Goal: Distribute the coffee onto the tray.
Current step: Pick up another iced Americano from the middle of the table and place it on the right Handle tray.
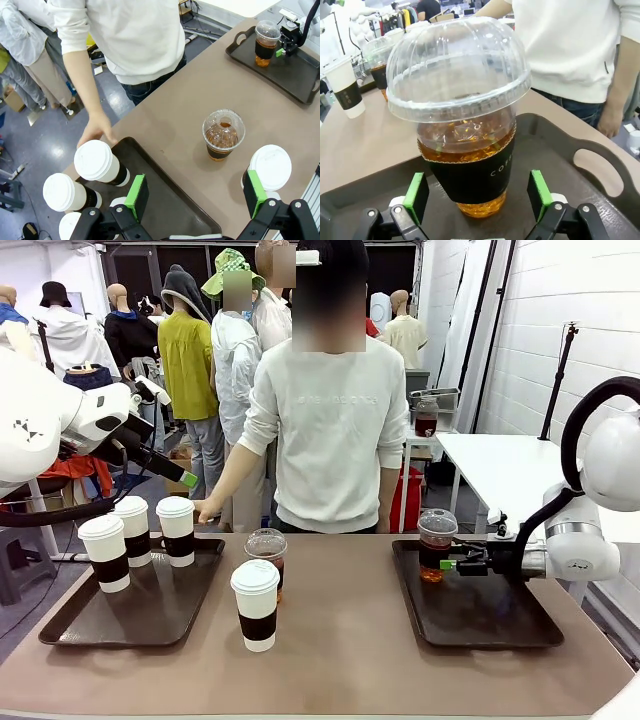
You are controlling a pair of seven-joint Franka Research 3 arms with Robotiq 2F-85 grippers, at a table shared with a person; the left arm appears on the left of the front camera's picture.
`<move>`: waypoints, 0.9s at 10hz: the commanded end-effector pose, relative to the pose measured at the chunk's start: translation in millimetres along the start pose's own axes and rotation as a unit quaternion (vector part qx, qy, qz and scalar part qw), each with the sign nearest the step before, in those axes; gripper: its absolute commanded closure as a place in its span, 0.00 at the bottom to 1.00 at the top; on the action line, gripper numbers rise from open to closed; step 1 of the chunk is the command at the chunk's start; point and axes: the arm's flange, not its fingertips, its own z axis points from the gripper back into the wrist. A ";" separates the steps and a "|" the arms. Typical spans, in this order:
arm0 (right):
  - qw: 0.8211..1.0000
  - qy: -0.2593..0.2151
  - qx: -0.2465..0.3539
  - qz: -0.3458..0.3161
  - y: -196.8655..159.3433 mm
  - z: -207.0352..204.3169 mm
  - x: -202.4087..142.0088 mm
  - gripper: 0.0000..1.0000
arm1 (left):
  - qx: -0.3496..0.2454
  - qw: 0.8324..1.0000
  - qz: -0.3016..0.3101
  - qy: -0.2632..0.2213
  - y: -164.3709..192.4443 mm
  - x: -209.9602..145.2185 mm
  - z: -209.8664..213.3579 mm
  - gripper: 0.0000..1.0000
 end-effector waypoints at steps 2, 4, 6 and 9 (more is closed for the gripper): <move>1.000 0.010 -0.023 0.017 11.6 24.0 28.0 0.00 | -0.004 1.000 0.002 0.000 1.2 -1.1 0.0 0.00; 0.999 0.018 -0.034 0.025 17.5 34.5 43.3 0.00 | -0.004 1.000 0.002 0.000 1.2 -1.1 0.0 0.00; 0.999 0.029 -0.023 0.014 33.2 38.8 52.1 0.00 | -0.004 1.000 0.002 0.000 1.2 -1.1 0.0 0.00; 0.999 0.047 -0.014 0.015 62.6 44.4 71.0 0.00 | -0.004 1.000 0.002 0.000 1.2 -1.1 0.0 0.00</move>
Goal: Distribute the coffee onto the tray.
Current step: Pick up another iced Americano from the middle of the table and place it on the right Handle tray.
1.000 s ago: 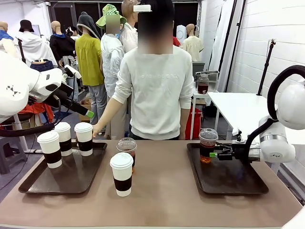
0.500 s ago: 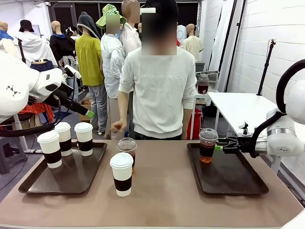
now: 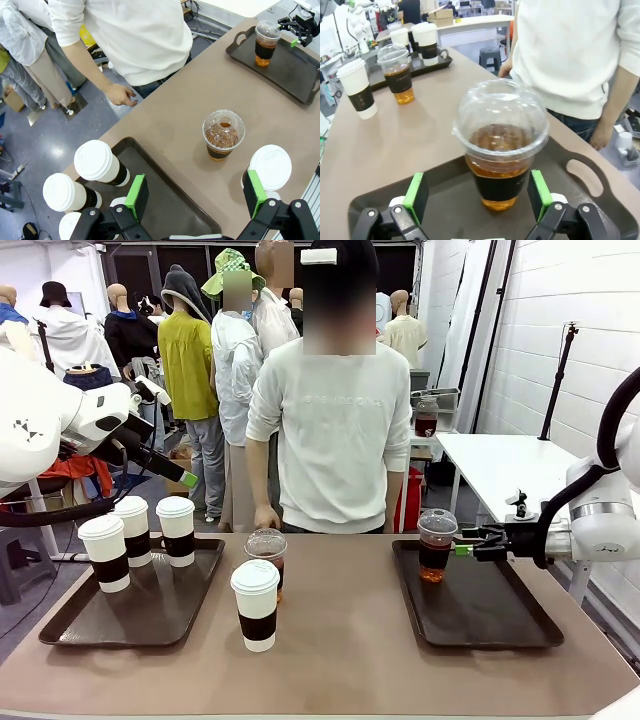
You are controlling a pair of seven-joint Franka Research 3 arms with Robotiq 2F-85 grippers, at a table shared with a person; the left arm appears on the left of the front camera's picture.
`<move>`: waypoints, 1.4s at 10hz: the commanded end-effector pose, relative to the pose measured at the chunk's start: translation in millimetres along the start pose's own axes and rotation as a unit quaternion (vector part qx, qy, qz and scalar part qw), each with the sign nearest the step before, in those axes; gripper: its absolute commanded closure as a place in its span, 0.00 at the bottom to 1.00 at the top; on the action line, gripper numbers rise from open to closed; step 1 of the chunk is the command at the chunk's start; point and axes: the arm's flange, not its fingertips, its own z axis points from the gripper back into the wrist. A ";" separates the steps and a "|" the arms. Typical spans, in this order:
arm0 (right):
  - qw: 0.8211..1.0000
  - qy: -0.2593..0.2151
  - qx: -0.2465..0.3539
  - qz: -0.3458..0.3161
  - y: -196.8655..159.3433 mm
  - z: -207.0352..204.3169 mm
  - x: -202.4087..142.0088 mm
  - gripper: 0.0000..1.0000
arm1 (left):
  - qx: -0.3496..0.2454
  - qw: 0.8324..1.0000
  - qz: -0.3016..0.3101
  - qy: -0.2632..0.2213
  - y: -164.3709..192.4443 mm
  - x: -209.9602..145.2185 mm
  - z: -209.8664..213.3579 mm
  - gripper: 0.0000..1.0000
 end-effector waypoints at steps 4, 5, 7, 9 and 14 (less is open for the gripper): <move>0.998 0.056 0.018 -0.002 46.0 3.0 30.4 0.00 | -0.004 1.000 0.002 0.000 1.2 -1.1 0.0 0.00; 0.998 0.061 0.027 0.001 55.0 1.8 33.0 0.00 | -0.004 1.000 0.002 0.000 1.2 -1.1 0.0 0.00; 0.997 0.057 0.055 0.012 72.5 -6.6 38.6 0.00 | -0.004 1.000 0.002 0.000 1.2 -1.1 0.0 0.00; 0.996 0.046 0.076 0.018 82.3 -18.6 41.3 0.00 | -0.004 1.000 0.002 0.000 1.2 -1.1 0.0 0.00; 0.988 0.036 0.141 0.048 85.0 -68.2 32.2 0.00 | -0.004 1.000 0.002 0.000 1.2 -1.1 0.0 0.00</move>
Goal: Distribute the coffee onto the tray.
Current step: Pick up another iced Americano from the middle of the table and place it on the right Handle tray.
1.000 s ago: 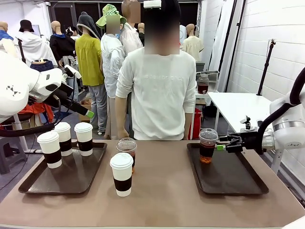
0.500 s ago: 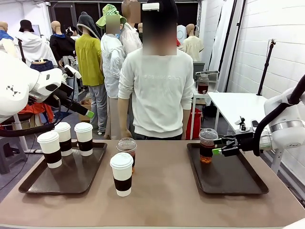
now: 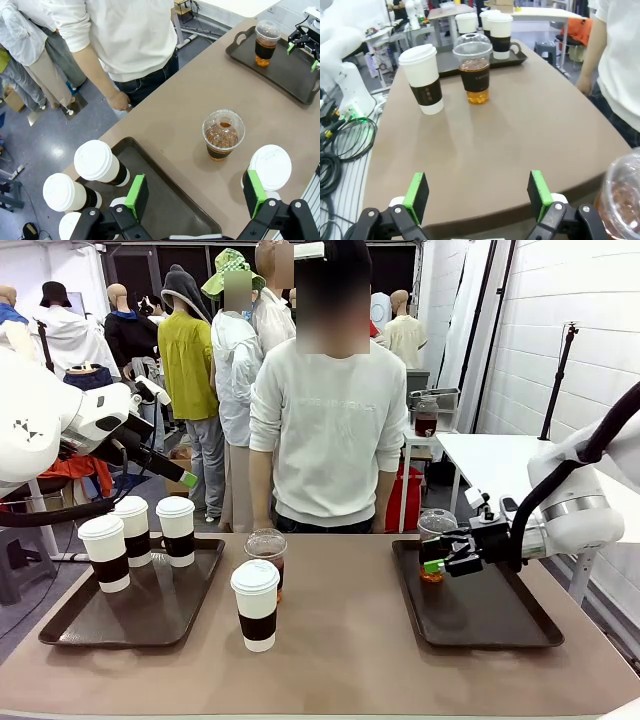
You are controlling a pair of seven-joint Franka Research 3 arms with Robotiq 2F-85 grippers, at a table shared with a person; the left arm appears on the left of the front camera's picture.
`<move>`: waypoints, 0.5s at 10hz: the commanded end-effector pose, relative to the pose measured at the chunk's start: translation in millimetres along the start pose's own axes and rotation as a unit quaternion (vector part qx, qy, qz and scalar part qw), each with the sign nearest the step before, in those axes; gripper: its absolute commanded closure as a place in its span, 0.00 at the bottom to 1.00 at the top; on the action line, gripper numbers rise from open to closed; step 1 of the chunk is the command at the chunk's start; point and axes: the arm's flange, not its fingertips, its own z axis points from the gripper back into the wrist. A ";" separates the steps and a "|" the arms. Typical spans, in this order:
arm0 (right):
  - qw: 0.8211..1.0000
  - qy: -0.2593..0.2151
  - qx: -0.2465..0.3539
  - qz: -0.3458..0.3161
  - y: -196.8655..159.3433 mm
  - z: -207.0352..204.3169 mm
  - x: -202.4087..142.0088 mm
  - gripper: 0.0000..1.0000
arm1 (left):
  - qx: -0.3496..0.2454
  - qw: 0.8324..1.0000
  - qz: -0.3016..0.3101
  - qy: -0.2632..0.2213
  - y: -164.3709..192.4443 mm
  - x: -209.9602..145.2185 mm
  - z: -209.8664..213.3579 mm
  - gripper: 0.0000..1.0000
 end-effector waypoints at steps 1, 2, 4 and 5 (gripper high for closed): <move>0.999 -0.012 0.020 0.026 -10.2 -11.5 -1.9 0.00 | -0.004 1.000 0.002 0.000 1.3 -1.2 0.0 0.00; 1.000 0.000 0.000 0.000 0.0 0.0 0.0 0.00 | -0.004 1.000 0.002 0.000 1.3 -1.2 0.0 0.00; 1.000 0.000 0.000 0.000 0.0 0.0 0.0 0.00 | -0.004 1.000 0.002 0.000 1.3 -1.2 0.0 0.00; 1.000 0.000 0.000 0.000 0.0 0.0 0.0 0.00 | -0.004 1.000 0.002 0.000 1.3 -1.2 0.0 0.00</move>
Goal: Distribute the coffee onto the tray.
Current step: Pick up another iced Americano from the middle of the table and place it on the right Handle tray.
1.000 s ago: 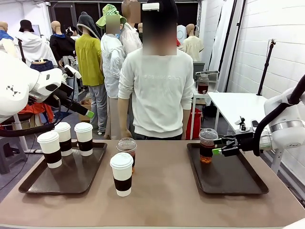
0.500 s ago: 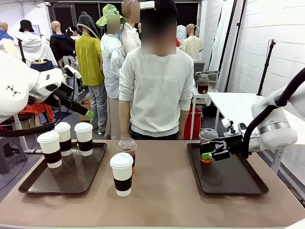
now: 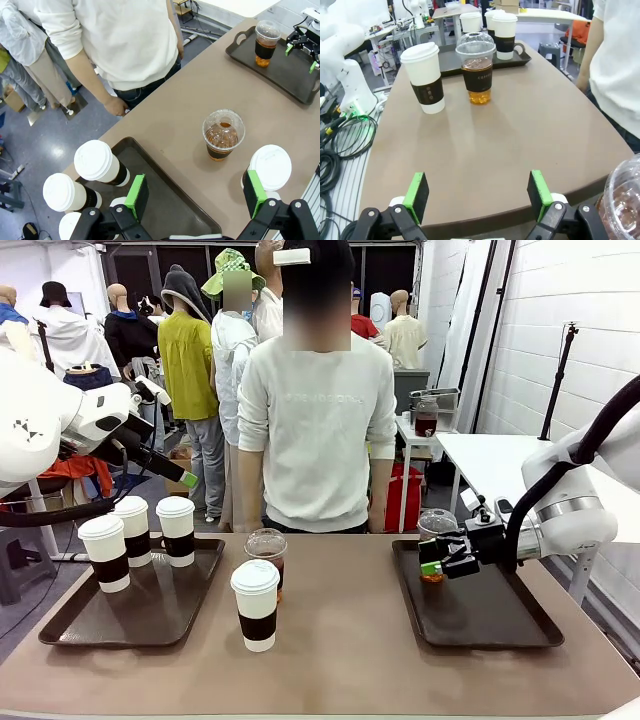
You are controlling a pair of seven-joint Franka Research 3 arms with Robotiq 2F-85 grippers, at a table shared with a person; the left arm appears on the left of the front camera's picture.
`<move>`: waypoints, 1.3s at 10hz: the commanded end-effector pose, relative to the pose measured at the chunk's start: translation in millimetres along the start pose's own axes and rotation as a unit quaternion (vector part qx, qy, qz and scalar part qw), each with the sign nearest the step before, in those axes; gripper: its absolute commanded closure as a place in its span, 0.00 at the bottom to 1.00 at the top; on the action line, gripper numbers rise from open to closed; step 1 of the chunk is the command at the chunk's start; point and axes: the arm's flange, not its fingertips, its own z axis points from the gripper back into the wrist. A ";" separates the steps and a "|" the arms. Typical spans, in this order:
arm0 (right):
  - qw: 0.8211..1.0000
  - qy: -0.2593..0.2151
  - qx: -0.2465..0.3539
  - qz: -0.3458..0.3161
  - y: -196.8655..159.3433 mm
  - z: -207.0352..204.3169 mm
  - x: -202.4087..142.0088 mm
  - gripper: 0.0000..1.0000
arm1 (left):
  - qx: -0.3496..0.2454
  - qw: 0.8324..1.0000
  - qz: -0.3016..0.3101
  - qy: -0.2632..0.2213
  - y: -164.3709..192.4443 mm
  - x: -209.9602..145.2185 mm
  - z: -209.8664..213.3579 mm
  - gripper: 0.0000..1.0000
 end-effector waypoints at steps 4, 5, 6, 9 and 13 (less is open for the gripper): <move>1.000 -0.020 -0.012 0.014 -1.5 -24.6 1.4 0.00 | -0.004 1.000 0.002 0.000 1.3 -1.2 0.0 0.00; 1.000 -0.018 -0.009 0.019 -2.7 -42.8 2.9 0.00 | -0.004 1.000 0.002 0.000 1.3 -1.2 0.0 0.00; 1.000 -0.016 0.001 0.023 -4.6 -56.7 3.5 0.00 | -0.004 1.000 0.002 0.000 1.3 -1.2 0.0 0.00; 0.999 -0.014 0.019 0.023 -18.0 -92.7 1.6 0.00 | -0.004 1.000 0.002 0.000 1.3 -1.2 0.0 0.00; 0.999 -0.040 -0.016 0.030 -41.2 -144.4 8.4 0.00 | -0.004 1.000 0.002 0.000 1.3 -1.2 0.0 0.00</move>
